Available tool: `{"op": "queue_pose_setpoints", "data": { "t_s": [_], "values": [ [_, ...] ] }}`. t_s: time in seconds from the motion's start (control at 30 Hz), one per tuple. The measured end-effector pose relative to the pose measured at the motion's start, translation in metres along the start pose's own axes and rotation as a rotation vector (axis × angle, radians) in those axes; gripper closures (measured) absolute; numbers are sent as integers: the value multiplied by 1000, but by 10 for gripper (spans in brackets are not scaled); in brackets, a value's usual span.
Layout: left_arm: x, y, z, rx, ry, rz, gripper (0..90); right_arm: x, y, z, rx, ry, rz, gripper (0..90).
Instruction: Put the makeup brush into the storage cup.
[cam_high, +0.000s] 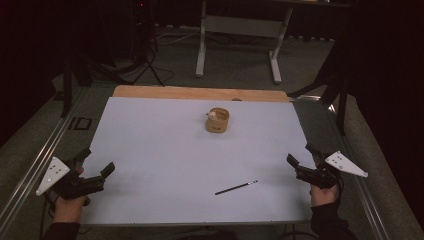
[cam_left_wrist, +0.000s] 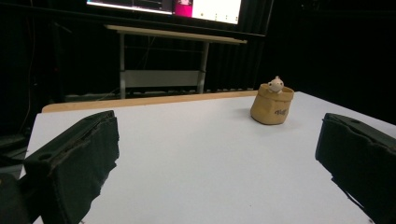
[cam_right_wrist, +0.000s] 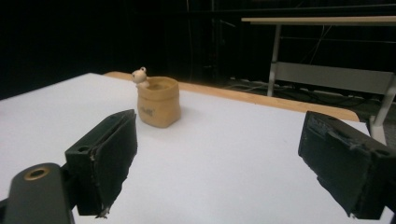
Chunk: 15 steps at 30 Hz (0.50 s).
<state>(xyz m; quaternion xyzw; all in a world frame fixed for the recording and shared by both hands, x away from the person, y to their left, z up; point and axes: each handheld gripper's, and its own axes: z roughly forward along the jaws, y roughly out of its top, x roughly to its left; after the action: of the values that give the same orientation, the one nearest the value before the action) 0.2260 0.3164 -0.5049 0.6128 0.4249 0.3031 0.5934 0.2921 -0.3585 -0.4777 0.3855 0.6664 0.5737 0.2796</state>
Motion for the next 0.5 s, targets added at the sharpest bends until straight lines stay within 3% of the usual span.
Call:
{"op": "queue_pose_setpoints", "data": {
  "t_s": [0.33,0.5],
  "values": [
    [-1,0,2,13,-13,8,3,0,1,0,10,18,-27,128],
    [-3,2,2,15,-21,14,3,0,5,-3,-4,-3,-23,131]
  ]
}}
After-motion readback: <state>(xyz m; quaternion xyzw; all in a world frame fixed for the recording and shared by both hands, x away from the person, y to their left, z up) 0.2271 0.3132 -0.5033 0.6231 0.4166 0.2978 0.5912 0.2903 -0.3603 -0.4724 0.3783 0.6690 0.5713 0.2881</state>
